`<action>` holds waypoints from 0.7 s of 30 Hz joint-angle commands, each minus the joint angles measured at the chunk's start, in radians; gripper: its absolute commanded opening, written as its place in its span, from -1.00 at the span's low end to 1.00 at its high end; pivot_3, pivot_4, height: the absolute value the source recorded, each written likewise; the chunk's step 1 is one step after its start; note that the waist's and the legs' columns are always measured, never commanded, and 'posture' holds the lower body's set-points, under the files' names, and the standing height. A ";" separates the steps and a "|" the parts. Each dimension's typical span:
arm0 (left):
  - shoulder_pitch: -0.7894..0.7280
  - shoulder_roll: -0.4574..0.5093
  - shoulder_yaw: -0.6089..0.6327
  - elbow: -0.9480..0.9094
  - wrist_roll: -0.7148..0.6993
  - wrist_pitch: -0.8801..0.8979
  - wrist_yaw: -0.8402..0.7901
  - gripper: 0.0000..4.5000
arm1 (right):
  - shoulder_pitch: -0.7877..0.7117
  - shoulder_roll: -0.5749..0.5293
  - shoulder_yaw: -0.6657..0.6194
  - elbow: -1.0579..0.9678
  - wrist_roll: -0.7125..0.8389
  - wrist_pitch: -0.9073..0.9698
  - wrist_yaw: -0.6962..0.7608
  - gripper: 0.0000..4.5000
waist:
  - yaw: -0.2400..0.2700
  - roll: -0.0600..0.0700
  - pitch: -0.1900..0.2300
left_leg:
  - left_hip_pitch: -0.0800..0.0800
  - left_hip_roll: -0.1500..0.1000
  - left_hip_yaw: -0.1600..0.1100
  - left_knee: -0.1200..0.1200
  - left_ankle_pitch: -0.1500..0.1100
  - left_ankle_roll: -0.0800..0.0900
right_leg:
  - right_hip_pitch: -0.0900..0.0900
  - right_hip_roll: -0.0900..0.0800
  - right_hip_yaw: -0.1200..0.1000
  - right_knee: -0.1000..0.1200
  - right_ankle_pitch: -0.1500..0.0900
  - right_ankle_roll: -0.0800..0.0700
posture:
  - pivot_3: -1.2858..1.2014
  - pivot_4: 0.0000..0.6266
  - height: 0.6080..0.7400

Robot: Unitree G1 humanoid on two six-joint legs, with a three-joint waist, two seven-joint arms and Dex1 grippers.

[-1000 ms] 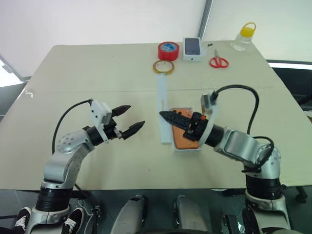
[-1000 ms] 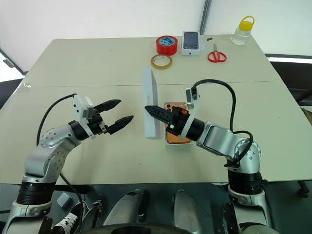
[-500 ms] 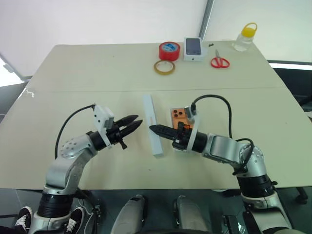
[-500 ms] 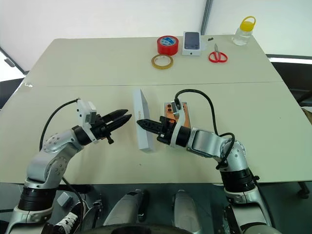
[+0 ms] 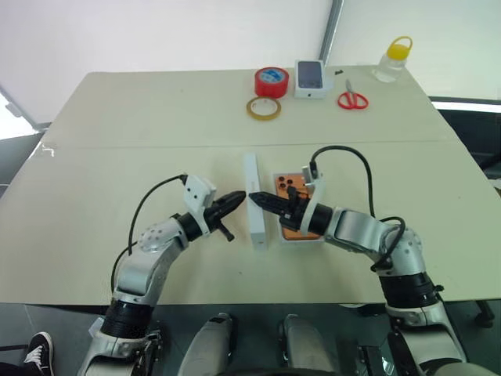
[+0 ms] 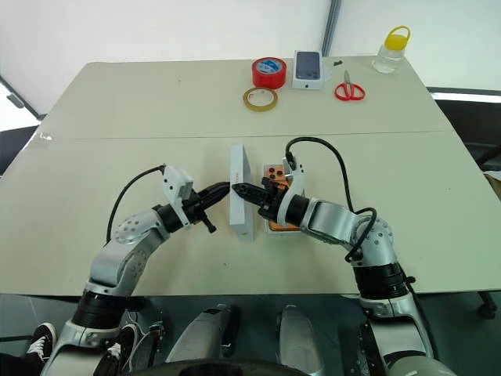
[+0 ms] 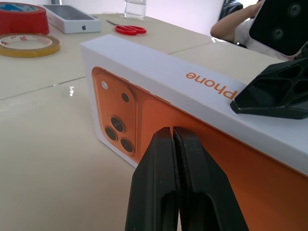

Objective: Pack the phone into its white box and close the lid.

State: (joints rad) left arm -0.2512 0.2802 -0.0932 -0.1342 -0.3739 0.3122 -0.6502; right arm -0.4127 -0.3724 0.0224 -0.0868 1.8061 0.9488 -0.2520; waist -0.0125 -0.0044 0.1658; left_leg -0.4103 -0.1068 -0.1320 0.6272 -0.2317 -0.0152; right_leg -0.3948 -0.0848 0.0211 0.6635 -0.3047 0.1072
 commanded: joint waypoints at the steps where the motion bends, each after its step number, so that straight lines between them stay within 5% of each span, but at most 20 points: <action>1: -0.021 -0.022 -0.016 0.011 0.019 -0.036 0.000 -0.96 | 0.006 -0.024 -0.055 -0.015 -0.016 -0.006 0.013 -0.59 | 0.001 0.000 0.000 | 0.000 0.000 0.000 0.000 0.000 0.000 | 0.000 0.000 0.000 0.000 0.000 0.000 | 0.03 -0.52 1.00; 7: -0.049 -0.092 -0.059 0.078 0.049 -0.067 0.002 -0.96 | 0.023 -0.149 -0.129 -0.099 -0.118 0.013 0.136 0.79 | 0.002 0.000 0.000 | 0.000 0.000 0.000 0.000 0.000 0.000 | 0.000 0.000 0.000 0.000 0.000 0.000 | 0.03 -0.52 1.00; 13: -0.129 -0.171 -0.089 0.201 0.078 -0.117 -0.004 -0.96 | 0.046 -0.355 -0.168 -0.094 -0.499 -0.081 0.421 0.79 | 0.004 -0.001 0.001 | -0.001 -0.001 0.000 0.001 0.000 0.001 | 0.001 0.000 -0.002 -0.001 0.000 0.001 | 0.03 -0.52 1.00; 18: -0.160 -0.205 -0.095 0.254 0.094 -0.144 -0.010 -0.96 | 0.066 -0.398 -0.125 -0.078 -0.807 -0.237 0.577 0.79 | 0.001 -0.002 0.002 | 0.000 0.000 0.000 0.002 0.000 0.001 | 0.001 0.001 -0.002 0.000 0.000 0.001 | 0.03 -0.52 1.00; 21: -0.142 -0.169 -0.062 0.203 0.079 -0.111 -0.012 -0.96 | 0.109 -0.394 -0.046 -0.110 -1.025 -0.355 0.616 0.40 | -0.001 -0.002 0.002 | 0.000 0.001 0.000 0.001 0.000 0.000 | 0.000 0.002 -0.002 0.000 0.000 0.001 | 0.03 -0.52 1.00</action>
State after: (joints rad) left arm -0.3970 0.0905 -0.1861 0.1170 -0.2826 0.1962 -0.6541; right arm -0.3154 -0.7626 -0.0585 -0.1494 0.8894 0.6686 0.3294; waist -0.0136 -0.0069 0.1676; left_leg -0.4107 -0.1059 -0.1318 0.6283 -0.2320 -0.0149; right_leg -0.3945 -0.0828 0.0193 0.6634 -0.3047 0.1078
